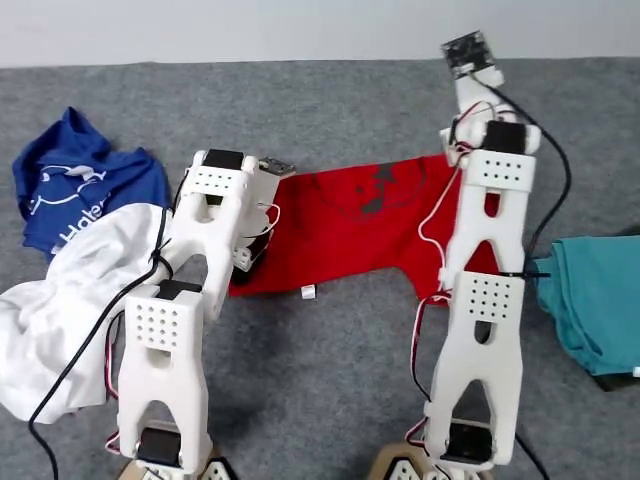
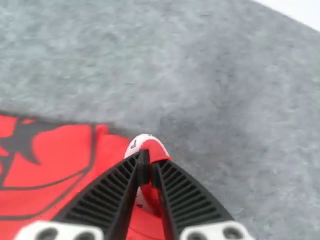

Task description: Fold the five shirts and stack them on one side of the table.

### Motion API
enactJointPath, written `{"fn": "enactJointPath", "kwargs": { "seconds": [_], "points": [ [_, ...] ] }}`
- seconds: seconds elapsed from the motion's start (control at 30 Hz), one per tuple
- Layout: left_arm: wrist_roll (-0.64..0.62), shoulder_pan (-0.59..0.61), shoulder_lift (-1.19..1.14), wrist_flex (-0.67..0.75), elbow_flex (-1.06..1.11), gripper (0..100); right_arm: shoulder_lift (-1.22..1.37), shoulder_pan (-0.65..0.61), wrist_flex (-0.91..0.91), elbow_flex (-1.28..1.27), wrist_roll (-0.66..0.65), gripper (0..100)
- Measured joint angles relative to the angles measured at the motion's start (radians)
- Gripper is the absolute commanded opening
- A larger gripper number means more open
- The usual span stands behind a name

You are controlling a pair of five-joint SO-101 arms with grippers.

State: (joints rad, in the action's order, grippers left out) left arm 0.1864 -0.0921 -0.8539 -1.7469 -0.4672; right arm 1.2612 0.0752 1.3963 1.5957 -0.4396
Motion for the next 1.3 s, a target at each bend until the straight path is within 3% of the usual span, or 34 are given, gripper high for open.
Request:
{"fn": "enactJointPath", "kwargs": {
  "seconds": [0.37, 0.57, 1.3],
  "points": [
    [0.000, 0.000, 0.000, 0.000, 0.000, 0, -0.032, 0.006, 0.051, 0.028, 0.014, 1.7],
    [0.000, 0.000, 0.000, 0.000, 0.000, 0, -0.031, 0.034, 0.054, 0.029, 0.014, 11.7],
    [0.000, 0.000, 0.000, 0.000, 0.000, 0, 0.061, 0.101, 0.163, 0.029, 0.017, 12.1]
  ]
}}
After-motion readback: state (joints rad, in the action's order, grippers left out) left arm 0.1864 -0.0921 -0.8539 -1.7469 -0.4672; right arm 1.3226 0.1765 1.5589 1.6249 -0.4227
